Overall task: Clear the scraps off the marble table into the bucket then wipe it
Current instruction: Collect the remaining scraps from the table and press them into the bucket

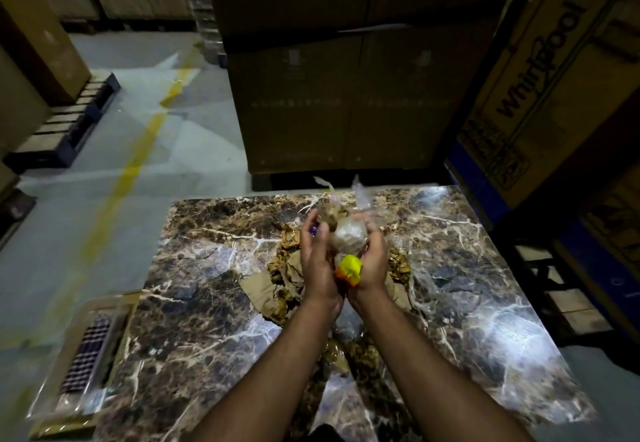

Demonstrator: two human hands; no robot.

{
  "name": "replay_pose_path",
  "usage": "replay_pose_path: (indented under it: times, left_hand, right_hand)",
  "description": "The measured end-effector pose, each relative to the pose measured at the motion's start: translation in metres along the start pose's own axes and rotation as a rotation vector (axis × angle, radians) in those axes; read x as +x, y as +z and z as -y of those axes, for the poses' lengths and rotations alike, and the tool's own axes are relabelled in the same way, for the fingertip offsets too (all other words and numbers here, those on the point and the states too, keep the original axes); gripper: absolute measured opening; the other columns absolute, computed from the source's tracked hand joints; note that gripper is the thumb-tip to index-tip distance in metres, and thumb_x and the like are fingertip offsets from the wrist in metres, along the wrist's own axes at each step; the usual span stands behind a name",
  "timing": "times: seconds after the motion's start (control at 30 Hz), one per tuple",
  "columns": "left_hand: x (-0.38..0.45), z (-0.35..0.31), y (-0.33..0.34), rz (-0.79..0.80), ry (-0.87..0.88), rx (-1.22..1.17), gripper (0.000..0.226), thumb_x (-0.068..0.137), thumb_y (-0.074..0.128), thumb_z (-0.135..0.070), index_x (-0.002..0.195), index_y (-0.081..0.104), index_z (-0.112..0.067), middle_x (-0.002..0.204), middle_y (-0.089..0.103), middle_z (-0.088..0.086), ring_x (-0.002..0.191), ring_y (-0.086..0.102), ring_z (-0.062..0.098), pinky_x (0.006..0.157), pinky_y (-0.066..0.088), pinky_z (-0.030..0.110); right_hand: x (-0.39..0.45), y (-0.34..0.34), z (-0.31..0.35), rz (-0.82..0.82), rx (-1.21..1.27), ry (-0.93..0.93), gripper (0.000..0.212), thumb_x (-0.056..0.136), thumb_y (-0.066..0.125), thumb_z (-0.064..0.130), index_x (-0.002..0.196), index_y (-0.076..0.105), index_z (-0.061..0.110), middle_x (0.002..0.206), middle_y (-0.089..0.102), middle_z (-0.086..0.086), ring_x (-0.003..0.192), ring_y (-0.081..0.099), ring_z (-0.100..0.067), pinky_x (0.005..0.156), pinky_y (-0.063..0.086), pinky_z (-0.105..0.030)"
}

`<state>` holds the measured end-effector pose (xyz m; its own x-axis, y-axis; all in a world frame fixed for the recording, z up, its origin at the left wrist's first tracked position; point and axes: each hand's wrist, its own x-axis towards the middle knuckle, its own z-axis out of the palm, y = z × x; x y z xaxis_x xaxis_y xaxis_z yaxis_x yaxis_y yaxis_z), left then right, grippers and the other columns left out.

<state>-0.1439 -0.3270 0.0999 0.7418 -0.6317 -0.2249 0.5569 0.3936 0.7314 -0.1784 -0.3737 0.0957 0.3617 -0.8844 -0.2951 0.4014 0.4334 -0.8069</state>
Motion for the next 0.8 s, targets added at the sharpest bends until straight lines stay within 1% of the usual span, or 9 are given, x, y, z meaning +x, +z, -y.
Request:
replay_pose_path:
  times: [0.07,0.13,0.3,0.37,0.53,0.63,0.7,0.73,0.8]
  left_hand:
    - [0.001,-0.007,0.002,-0.012,0.005,-0.035,0.054,0.088,0.067,-0.043,0.137,0.054,-0.024,0.122,0.070,0.004,0.106,0.071,0.025,0.079,0.058,0.038]
    - [0.001,-0.013,0.004,0.004,-0.011,-0.017,0.052,0.087,0.065,-0.044,0.133,0.058,-0.021,0.115,0.073,0.001,0.100,0.073,0.021,0.076,0.059,0.036]
    - [0.004,-0.020,-0.003,0.000,-0.059,-0.045,0.037,0.078,0.072,-0.026,0.108,0.059,-0.009,0.105,0.070,0.010,0.088,0.071,0.020,0.069,0.060,0.032]
    - [0.003,-0.022,-0.006,0.024,-0.088,-0.046,0.027,0.077,0.073,-0.017,0.097,0.056,-0.012,0.098,0.071,0.009,0.081,0.071,0.018,0.061,0.059,0.030]
    - [0.003,-0.021,-0.009,0.041,-0.148,-0.043,0.020,0.090,0.067,-0.008,0.101,0.051,-0.013,0.101,0.069,0.009,0.077,0.069,0.018,0.057,0.057,0.028]
    - [0.003,-0.021,-0.008,0.041,-0.141,-0.065,0.033,0.084,0.074,-0.013,0.107,0.051,-0.017,0.111,0.068,0.012,0.085,0.066,0.022,0.061,0.056,0.030]
    - [0.003,-0.021,-0.008,0.062,-0.135,-0.059,0.034,0.082,0.073,-0.015,0.106,0.050,-0.016,0.102,0.071,0.008,0.082,0.066,0.022,0.061,0.055,0.029]
    - [0.002,-0.023,-0.008,0.088,-0.139,-0.056,0.030,0.082,0.072,-0.014,0.103,0.050,-0.015,0.096,0.071,0.006,0.079,0.066,0.021,0.061,0.054,0.030]
    - [-0.002,-0.026,-0.007,0.154,-0.141,-0.058,0.022,0.079,0.070,-0.013,0.088,0.050,-0.017,0.087,0.069,0.005,0.077,0.066,0.023,0.062,0.054,0.031]
  right_hand:
    - [-0.004,0.001,0.003,-0.012,-0.237,-0.155,0.022,0.105,0.044,0.003,0.107,0.062,-0.008,0.101,0.066,-0.021,0.078,0.070,-0.005,0.069,0.055,-0.018]
    - [-0.005,0.000,0.001,0.054,-0.421,-0.261,0.020,0.103,0.045,-0.001,0.108,0.064,-0.008,0.101,0.064,-0.013,0.076,0.063,0.007,0.069,0.046,-0.007]
    - [-0.018,0.006,0.006,0.137,-0.604,-0.391,0.034,0.086,0.036,0.021,0.094,0.060,-0.002,0.102,0.048,-0.011,0.069,0.051,0.013,0.055,0.037,-0.006]
    - [-0.023,0.003,0.006,0.195,-0.678,-0.405,0.036,0.086,0.035,0.027,0.104,0.059,0.008,0.107,0.044,-0.006,0.076,0.047,0.019,0.061,0.037,-0.004]
    - [-0.013,-0.004,0.010,0.215,-0.612,-0.267,0.040,0.087,0.041,0.031,0.127,0.043,0.035,0.107,0.057,0.002,0.072,0.057,-0.002,0.058,0.045,-0.020]
    - [-0.013,-0.002,0.007,0.214,-0.678,-0.300,0.029,0.103,0.042,0.017,0.120,0.057,0.034,0.118,0.052,0.007,0.108,0.056,-0.011,0.080,0.048,-0.016]
    - [-0.012,-0.001,0.004,0.178,-0.603,-0.284,0.027,0.106,0.041,0.013,0.107,0.062,0.030,0.122,0.051,0.000,0.110,0.055,-0.014,0.082,0.049,-0.014]
    - [-0.014,0.000,0.004,0.170,-0.550,-0.246,0.018,0.105,0.045,0.023,0.107,0.063,0.025,0.124,0.054,-0.005,0.109,0.058,-0.018,0.084,0.053,-0.023]
    - [-0.015,0.001,0.006,0.139,-0.473,-0.193,0.034,0.097,0.049,0.043,0.106,0.065,0.015,0.118,0.065,-0.013,0.106,0.065,-0.026,0.090,0.054,-0.042]
